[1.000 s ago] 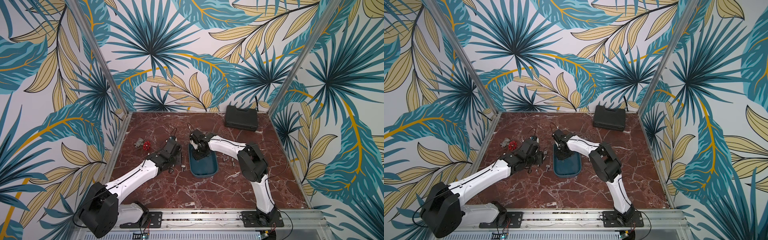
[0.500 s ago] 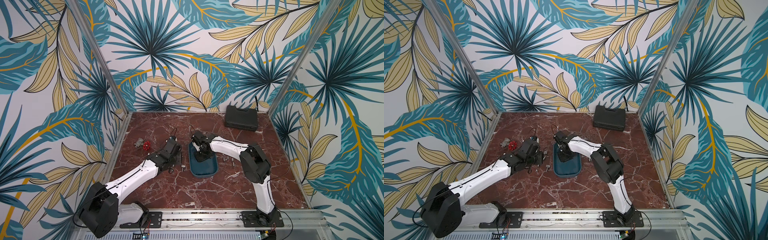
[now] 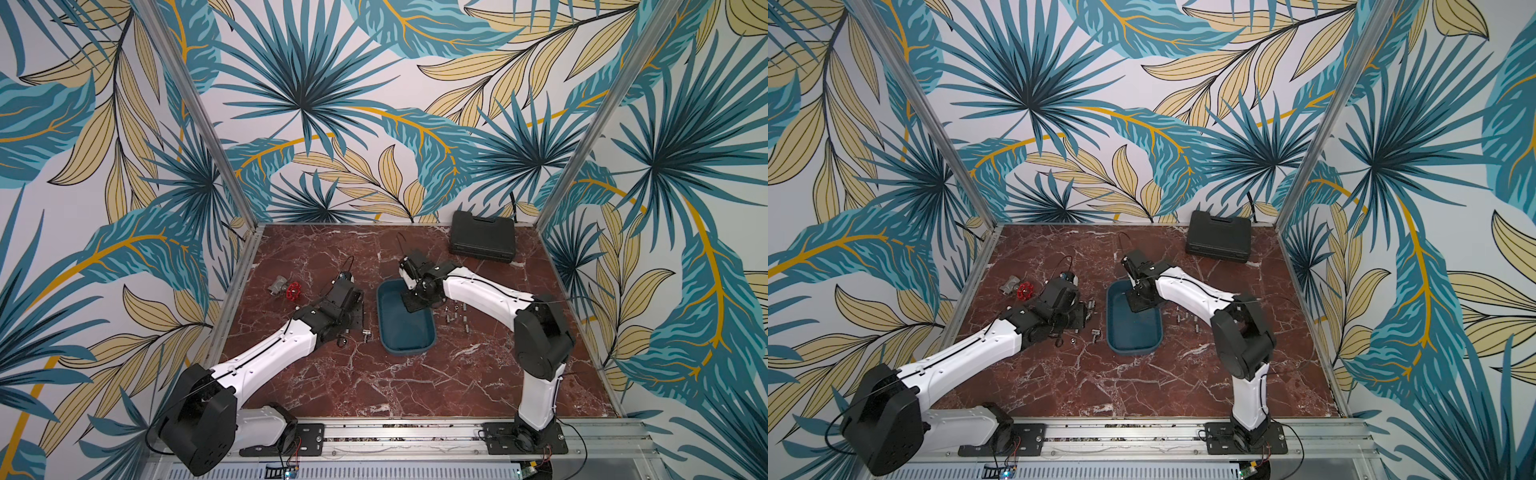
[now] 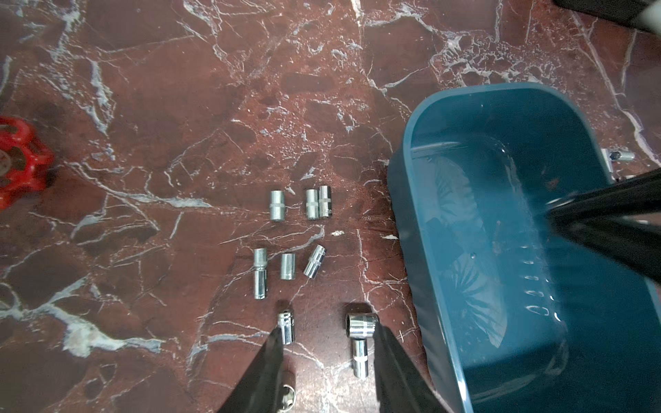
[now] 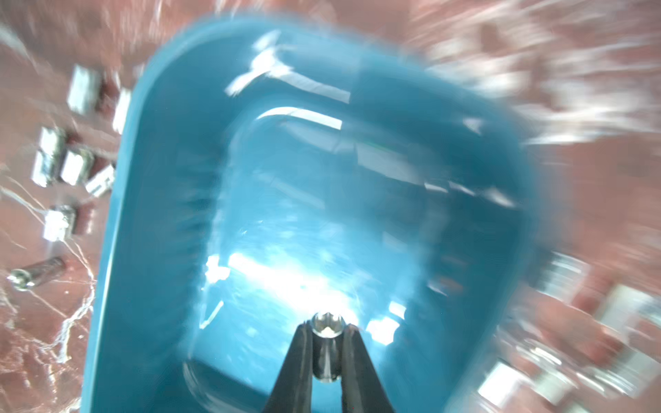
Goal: Take out the socket from the storage box
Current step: Pick up the socket head from the storage box, then place the socket head at the center of the board.
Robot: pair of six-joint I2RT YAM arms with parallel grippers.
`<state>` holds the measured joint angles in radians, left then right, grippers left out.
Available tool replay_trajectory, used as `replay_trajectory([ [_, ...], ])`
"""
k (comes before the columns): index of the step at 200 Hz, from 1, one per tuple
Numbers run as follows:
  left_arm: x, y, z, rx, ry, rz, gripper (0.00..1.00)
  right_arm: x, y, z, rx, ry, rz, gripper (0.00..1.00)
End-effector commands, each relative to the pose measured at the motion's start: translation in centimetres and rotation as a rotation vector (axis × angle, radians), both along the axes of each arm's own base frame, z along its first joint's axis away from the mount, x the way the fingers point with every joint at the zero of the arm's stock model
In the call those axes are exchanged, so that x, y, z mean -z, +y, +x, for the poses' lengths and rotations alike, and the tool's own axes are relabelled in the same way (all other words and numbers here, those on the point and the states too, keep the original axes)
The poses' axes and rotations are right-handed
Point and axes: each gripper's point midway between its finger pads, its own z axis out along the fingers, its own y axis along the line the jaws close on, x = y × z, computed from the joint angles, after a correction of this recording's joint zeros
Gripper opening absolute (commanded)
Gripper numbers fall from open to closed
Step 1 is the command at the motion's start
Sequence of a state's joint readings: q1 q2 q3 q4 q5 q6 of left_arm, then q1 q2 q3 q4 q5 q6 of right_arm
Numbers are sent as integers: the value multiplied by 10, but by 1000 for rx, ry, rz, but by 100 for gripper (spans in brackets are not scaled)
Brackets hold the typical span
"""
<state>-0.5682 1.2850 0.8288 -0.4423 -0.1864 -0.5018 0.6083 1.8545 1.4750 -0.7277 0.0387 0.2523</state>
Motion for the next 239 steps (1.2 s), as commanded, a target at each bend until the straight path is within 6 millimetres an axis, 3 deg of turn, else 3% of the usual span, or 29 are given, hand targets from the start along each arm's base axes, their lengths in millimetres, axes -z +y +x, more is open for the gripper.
replay_trajectory([
  [1,-7,5,6,-14,-40,17,45,-16,-43,-5,105,-29,-10,8],
  [20,-9,6,8,-15,-51,21,45,-16,-73,-16,171,-34,-9,8],
  [41,-9,8,10,-18,-56,24,45,9,-99,-33,238,24,-33,8],
  [67,-12,10,13,-30,-67,13,45,43,-116,-53,284,88,-63,8],
  [92,-12,13,14,-32,-73,14,45,64,-131,-61,335,120,-97,8],
  [156,-9,20,14,-60,-90,-3,46,89,-134,-57,358,152,-117,10],
  [202,-8,25,14,-77,-104,-1,46,89,-131,-53,352,158,-114,15],
  [239,-9,31,16,-96,-131,-5,46,85,-133,-54,355,145,-115,29],
])
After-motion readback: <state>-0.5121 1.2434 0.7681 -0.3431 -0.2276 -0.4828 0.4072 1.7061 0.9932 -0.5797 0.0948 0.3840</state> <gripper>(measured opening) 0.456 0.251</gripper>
